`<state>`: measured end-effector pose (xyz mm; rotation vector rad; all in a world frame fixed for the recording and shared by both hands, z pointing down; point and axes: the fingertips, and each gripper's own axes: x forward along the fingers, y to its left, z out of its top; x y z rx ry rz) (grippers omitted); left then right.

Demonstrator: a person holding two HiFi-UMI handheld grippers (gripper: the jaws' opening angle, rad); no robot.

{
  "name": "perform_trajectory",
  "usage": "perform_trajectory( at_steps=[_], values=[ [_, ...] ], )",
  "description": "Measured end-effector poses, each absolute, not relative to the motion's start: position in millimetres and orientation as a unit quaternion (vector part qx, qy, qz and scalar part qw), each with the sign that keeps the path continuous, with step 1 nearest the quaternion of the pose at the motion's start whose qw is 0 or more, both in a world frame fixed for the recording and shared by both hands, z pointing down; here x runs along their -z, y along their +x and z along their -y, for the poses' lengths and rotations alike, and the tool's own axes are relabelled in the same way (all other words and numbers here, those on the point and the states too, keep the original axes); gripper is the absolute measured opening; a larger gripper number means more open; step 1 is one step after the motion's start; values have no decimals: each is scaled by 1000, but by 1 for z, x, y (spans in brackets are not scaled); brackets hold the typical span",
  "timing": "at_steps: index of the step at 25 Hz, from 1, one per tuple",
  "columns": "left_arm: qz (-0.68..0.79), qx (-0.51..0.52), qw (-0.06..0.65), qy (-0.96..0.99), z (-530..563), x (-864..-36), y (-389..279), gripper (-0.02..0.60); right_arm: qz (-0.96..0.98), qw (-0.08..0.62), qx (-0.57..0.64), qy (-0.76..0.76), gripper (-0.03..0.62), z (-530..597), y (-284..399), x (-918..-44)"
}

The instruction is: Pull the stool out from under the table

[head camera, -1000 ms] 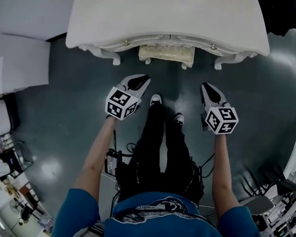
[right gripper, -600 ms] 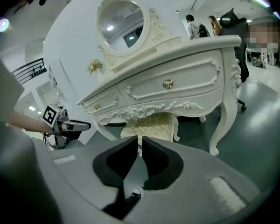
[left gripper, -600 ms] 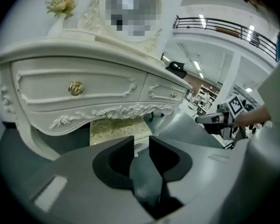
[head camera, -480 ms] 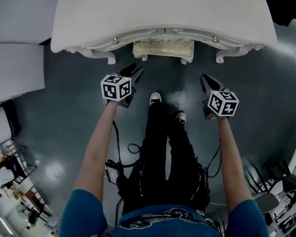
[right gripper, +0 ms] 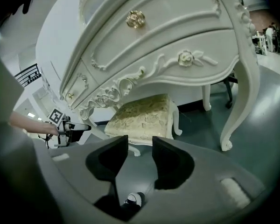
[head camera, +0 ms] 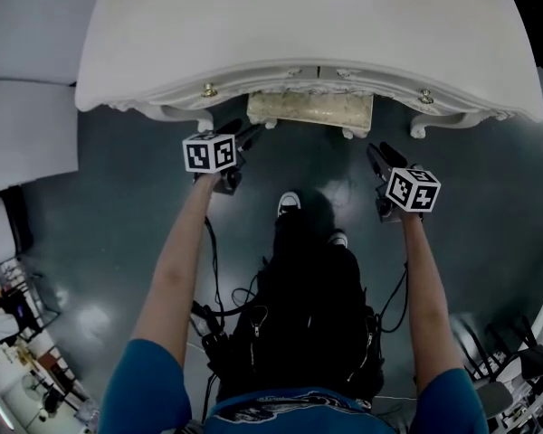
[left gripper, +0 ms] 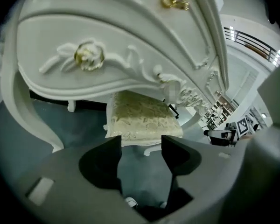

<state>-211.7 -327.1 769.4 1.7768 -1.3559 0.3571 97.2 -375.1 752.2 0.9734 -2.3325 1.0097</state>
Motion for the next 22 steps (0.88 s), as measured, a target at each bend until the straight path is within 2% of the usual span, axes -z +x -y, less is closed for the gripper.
perform_trajectory(
  at_steps=[5,8,11,14,22],
  values=[
    [547,-94,459,694,345,-818,-224,328,828,185,-393,354,210,399,87,-794],
    [551,-33,467,691,363,-828,-232,363,824,154,-418,349,275,413,75,-808],
    [556,-9,464,689,377,-837,-238,376,820,147,-425,354,336,426,69,-825],
    [557,5,468,686,388,-845,-238,383,810,134,-437,369,366,439,69,-839],
    [550,37,492,674,403,-855,-235,397,801,110,-466,360,356,452,62,-853]
  ],
)
